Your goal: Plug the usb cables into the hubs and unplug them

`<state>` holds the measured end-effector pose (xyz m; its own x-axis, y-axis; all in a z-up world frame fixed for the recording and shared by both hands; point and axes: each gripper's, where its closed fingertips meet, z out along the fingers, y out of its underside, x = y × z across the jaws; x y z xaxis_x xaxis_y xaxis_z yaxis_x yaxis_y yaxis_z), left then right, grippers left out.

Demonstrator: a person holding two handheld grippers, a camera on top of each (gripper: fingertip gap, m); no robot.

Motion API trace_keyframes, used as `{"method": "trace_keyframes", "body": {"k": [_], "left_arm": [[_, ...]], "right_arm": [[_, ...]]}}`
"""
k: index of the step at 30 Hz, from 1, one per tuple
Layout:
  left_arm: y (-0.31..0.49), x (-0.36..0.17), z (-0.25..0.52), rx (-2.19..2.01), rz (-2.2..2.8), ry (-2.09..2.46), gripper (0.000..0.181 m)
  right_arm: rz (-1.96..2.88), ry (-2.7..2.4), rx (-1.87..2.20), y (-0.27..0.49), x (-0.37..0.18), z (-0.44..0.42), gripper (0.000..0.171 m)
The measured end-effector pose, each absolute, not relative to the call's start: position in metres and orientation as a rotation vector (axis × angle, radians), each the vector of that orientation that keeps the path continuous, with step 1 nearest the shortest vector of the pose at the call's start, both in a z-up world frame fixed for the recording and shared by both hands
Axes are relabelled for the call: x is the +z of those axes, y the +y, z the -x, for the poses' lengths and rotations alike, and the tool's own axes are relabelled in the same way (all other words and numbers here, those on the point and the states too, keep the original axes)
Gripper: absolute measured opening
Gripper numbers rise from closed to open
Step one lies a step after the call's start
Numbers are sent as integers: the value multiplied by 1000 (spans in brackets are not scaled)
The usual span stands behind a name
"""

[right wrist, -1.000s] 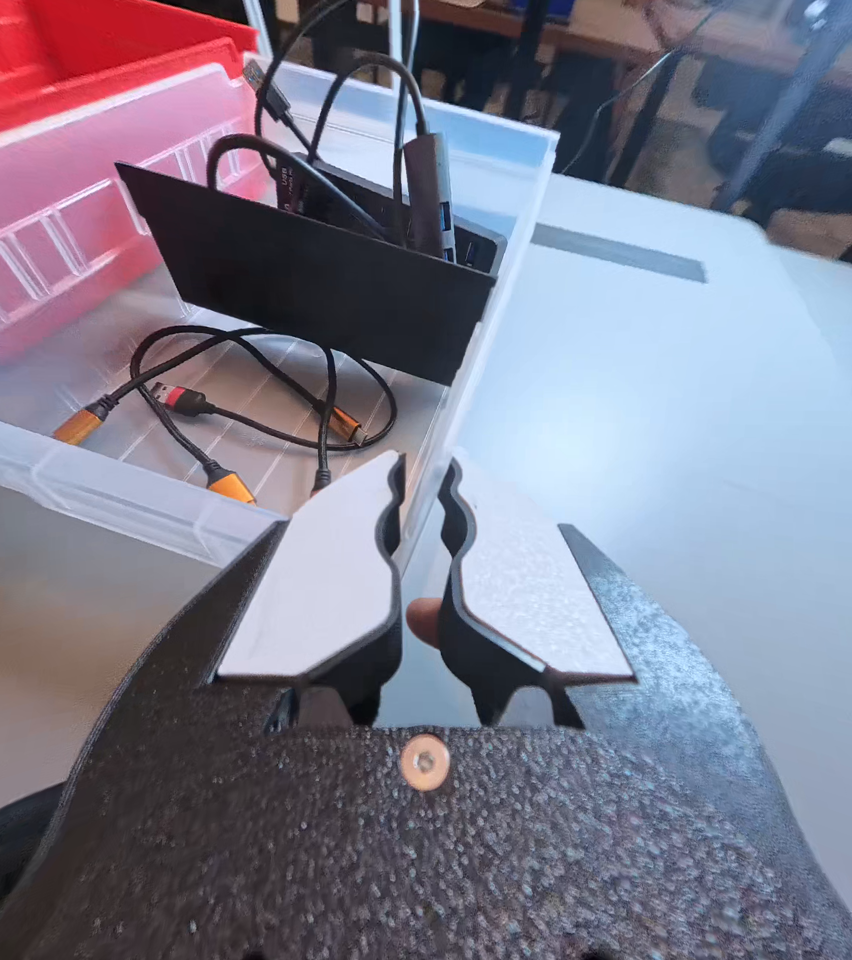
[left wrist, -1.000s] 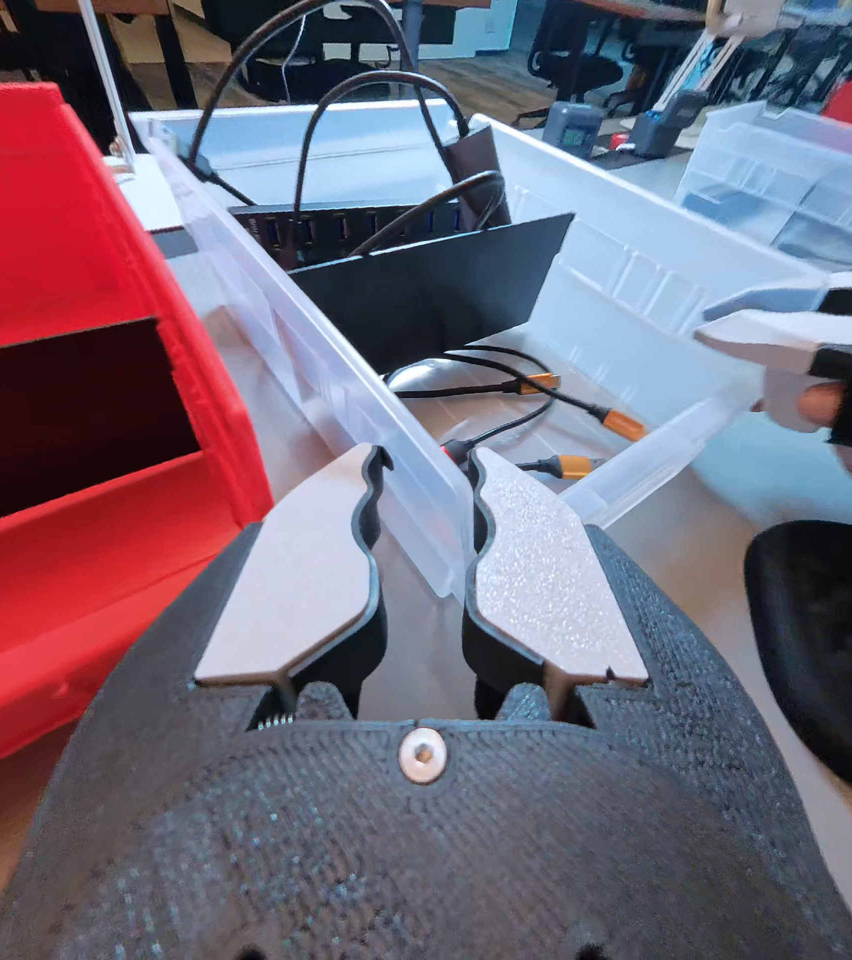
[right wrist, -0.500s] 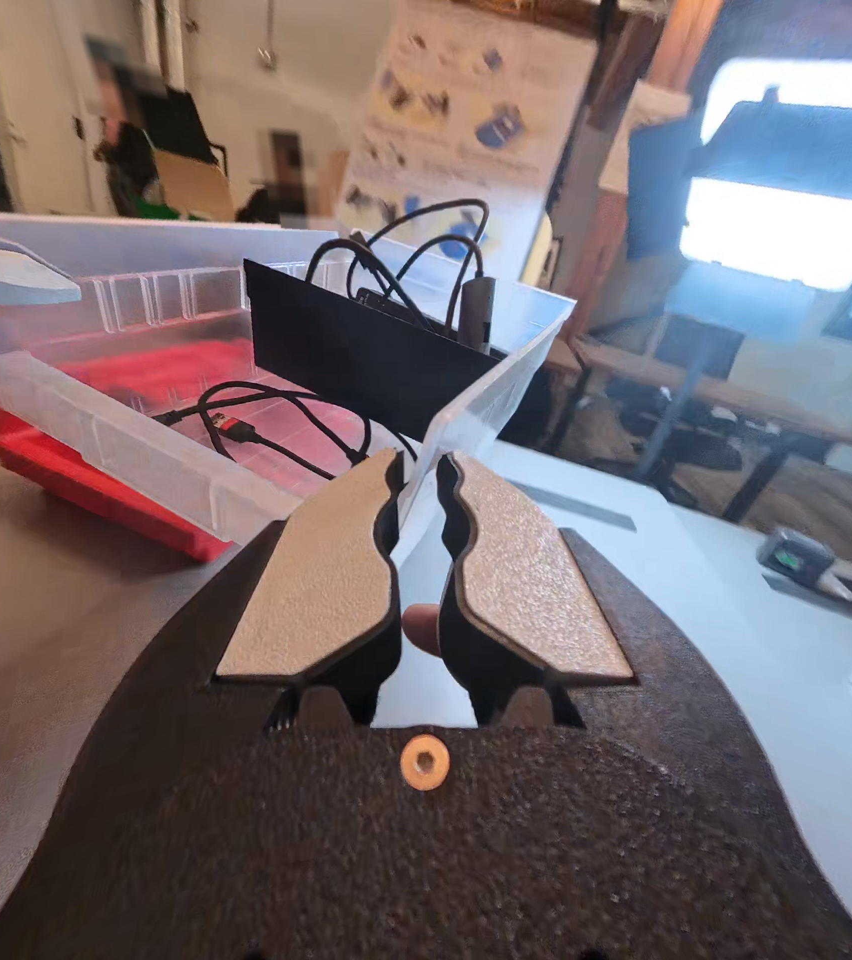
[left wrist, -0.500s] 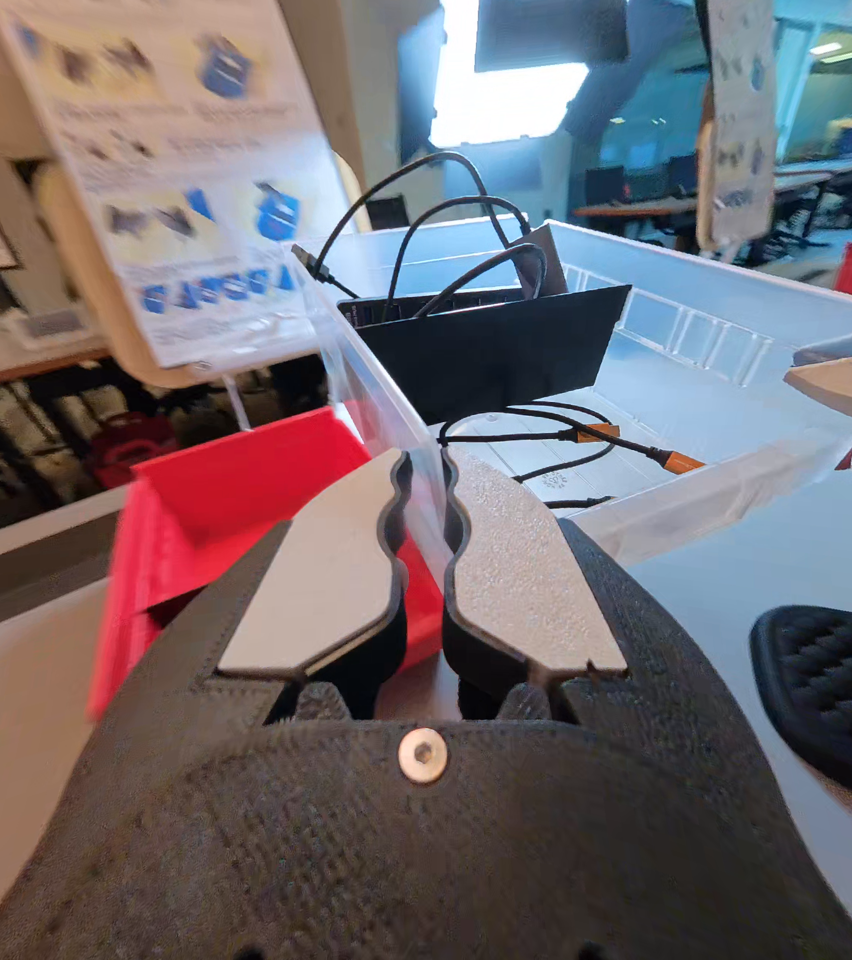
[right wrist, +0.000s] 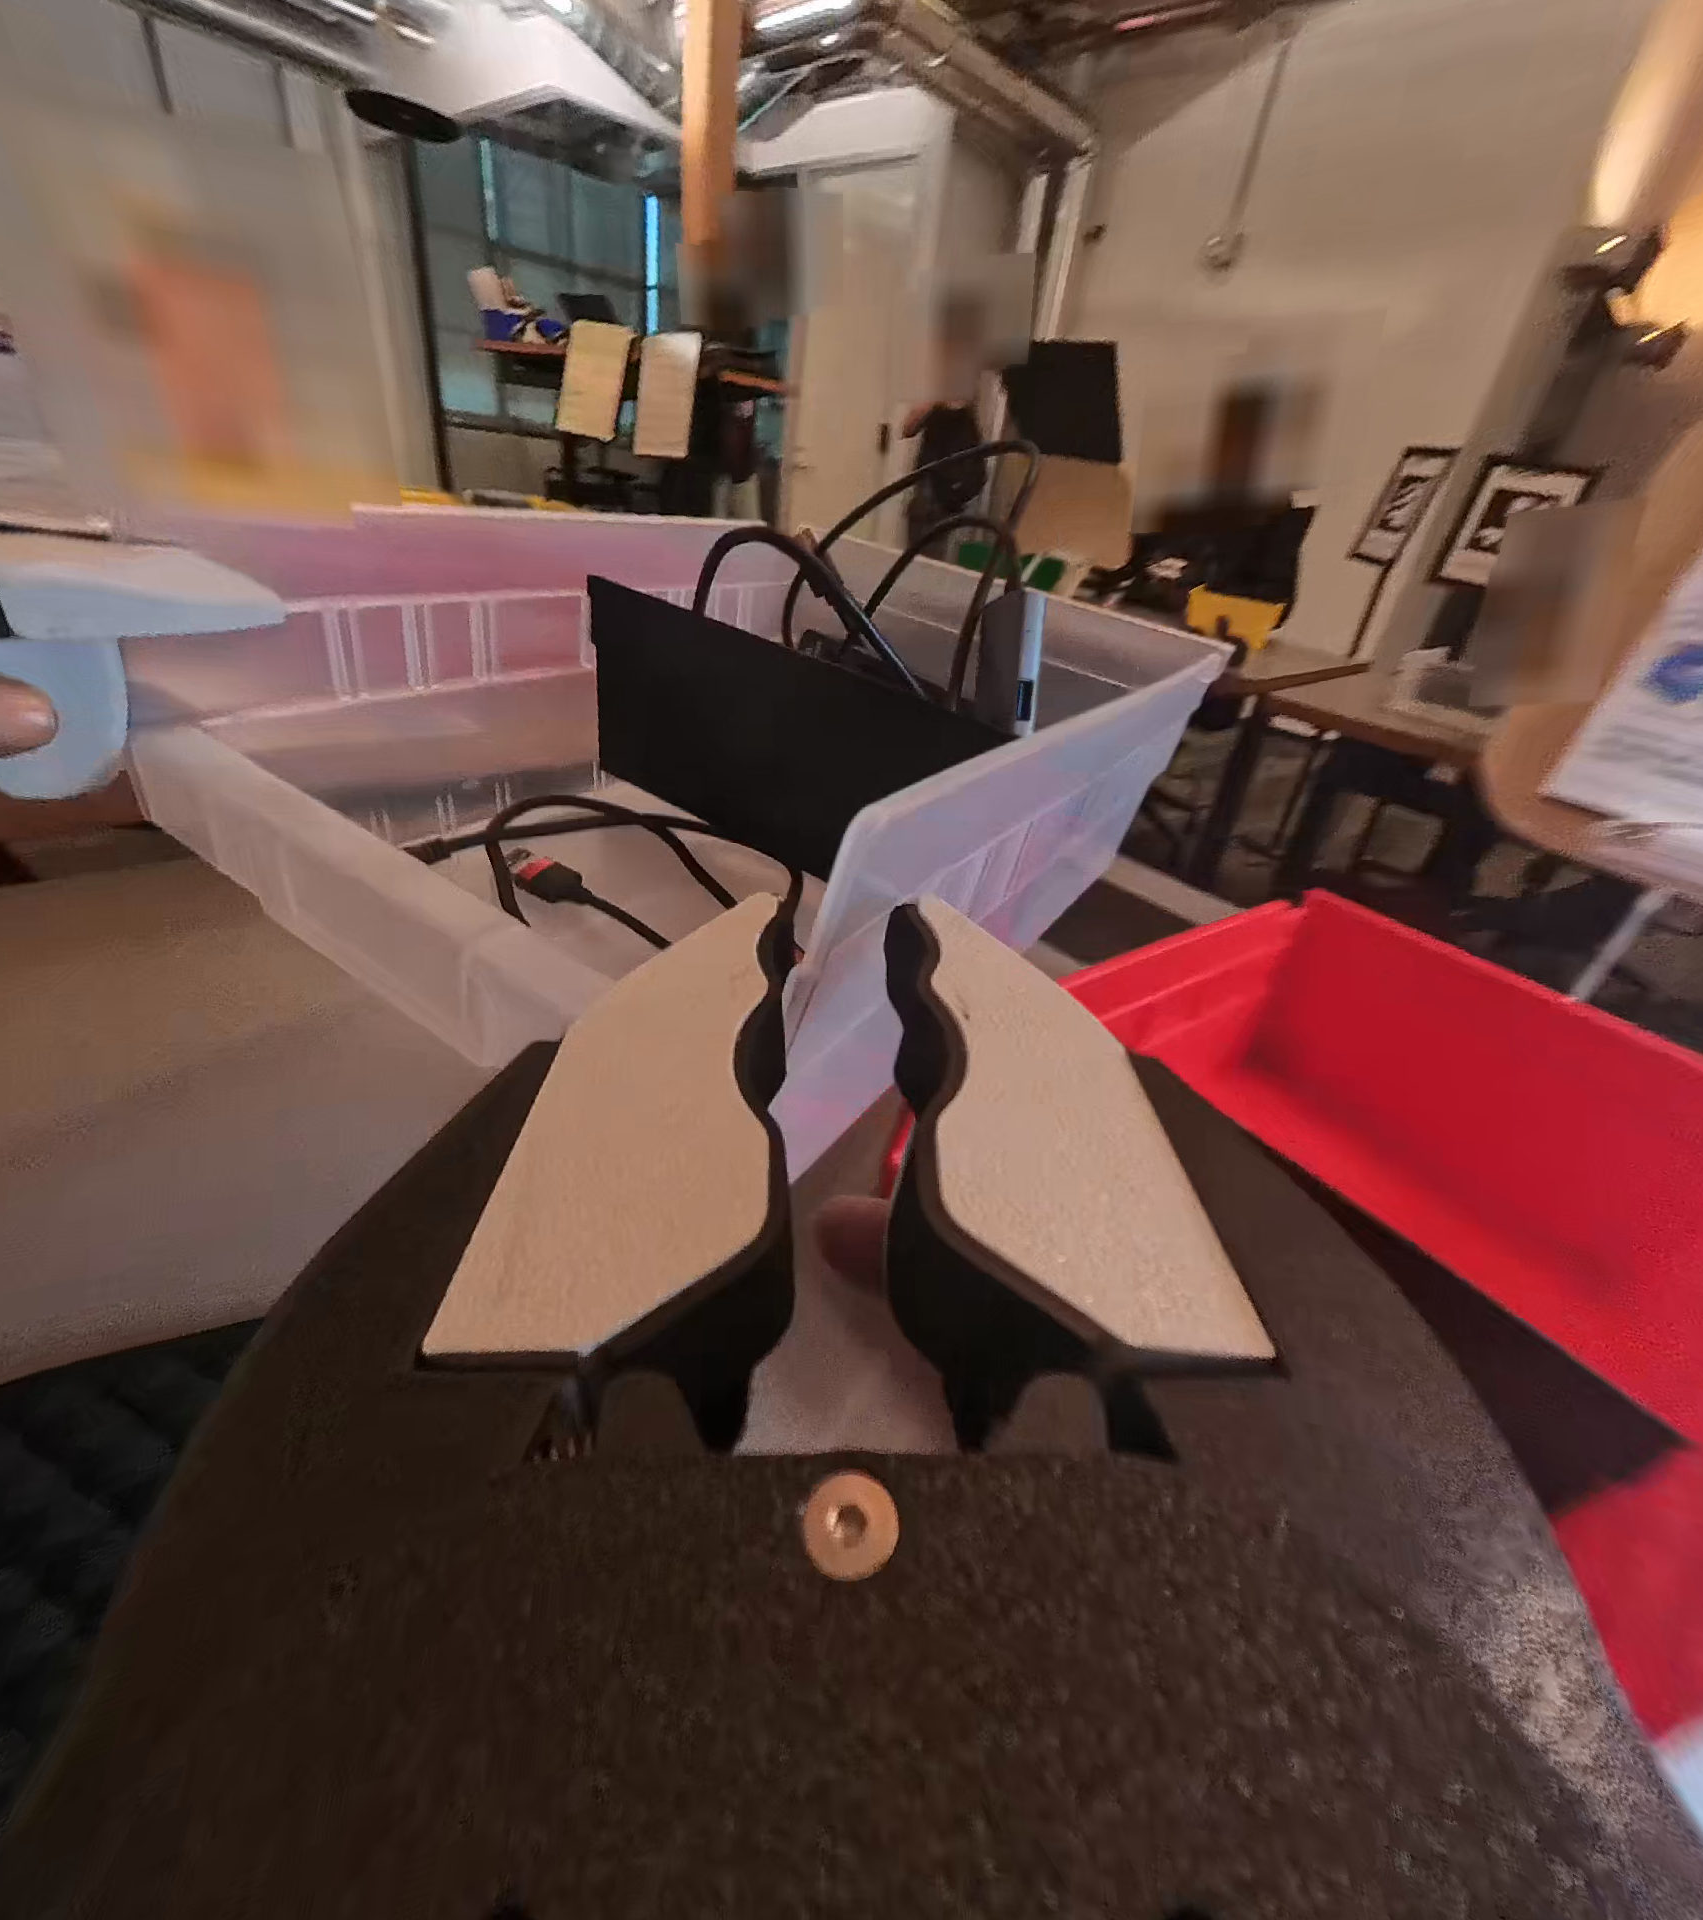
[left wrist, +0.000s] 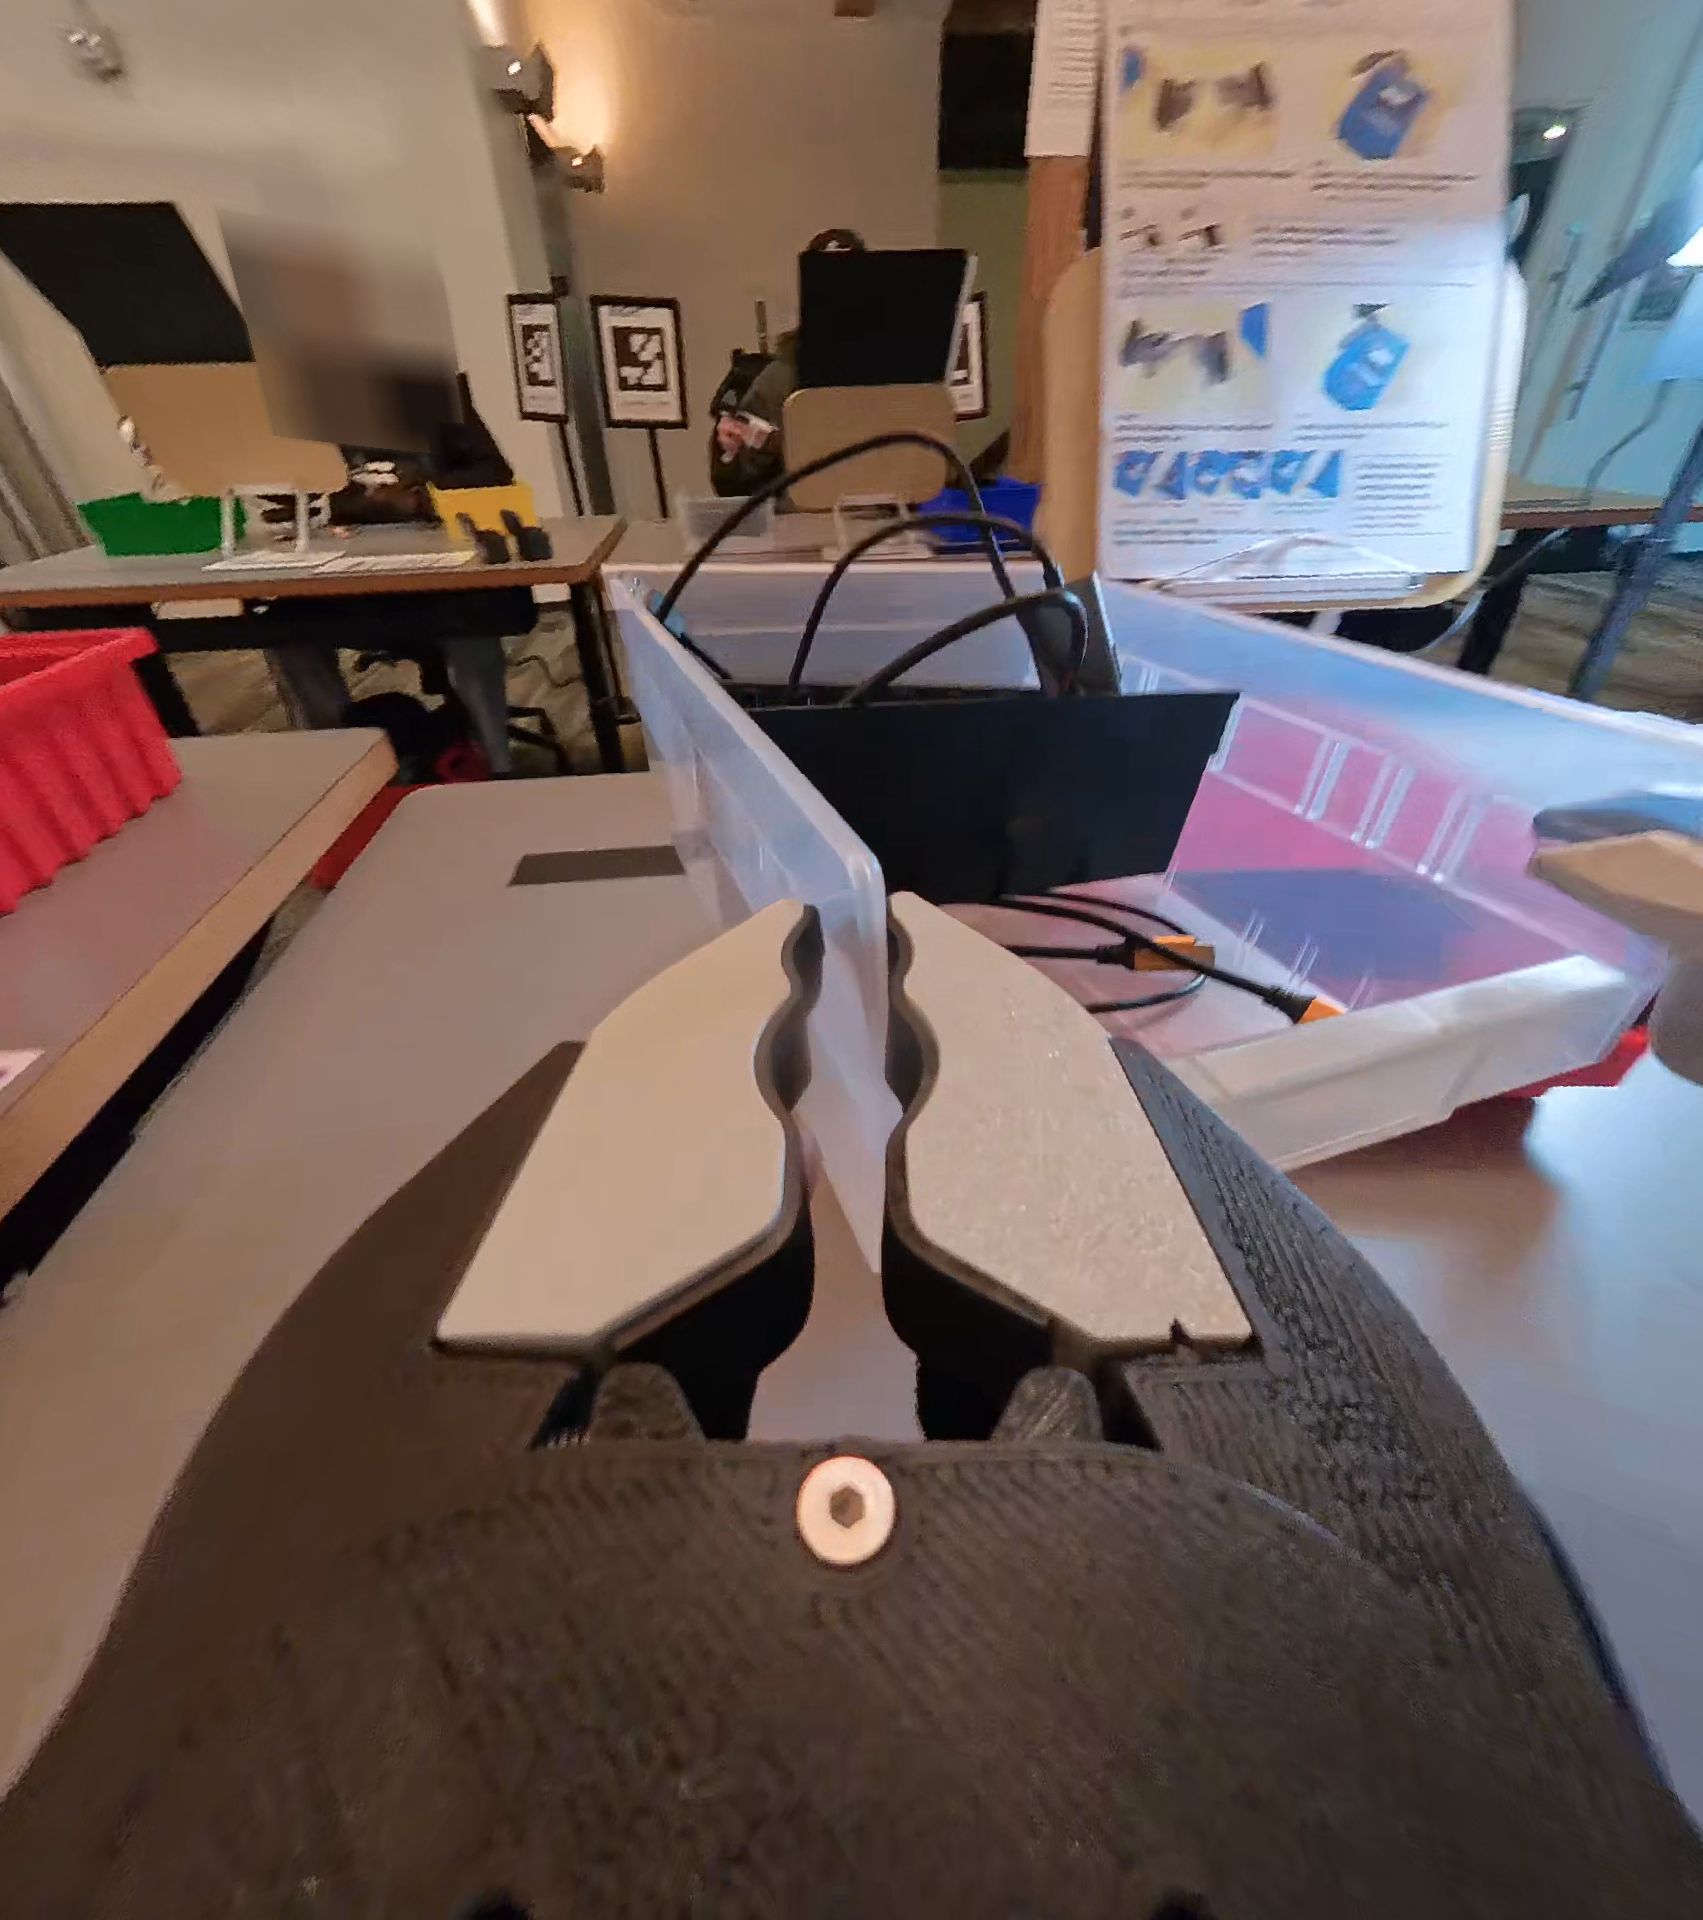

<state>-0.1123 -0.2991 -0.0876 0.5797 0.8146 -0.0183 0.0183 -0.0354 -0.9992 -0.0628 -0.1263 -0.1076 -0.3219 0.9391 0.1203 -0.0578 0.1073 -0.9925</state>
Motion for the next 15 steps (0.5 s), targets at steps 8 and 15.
{"method": "trace_keyframes", "body": {"k": [8,15], "left_arm": [[-313,-168,157,725,1556,-847,9],[-268,-213,167,692,1777,-877,24]], "right_arm": [[1040,-1590,1331,-141,-198,107,18],[1135,-1738,1213,-104,-218,95,43]]}}
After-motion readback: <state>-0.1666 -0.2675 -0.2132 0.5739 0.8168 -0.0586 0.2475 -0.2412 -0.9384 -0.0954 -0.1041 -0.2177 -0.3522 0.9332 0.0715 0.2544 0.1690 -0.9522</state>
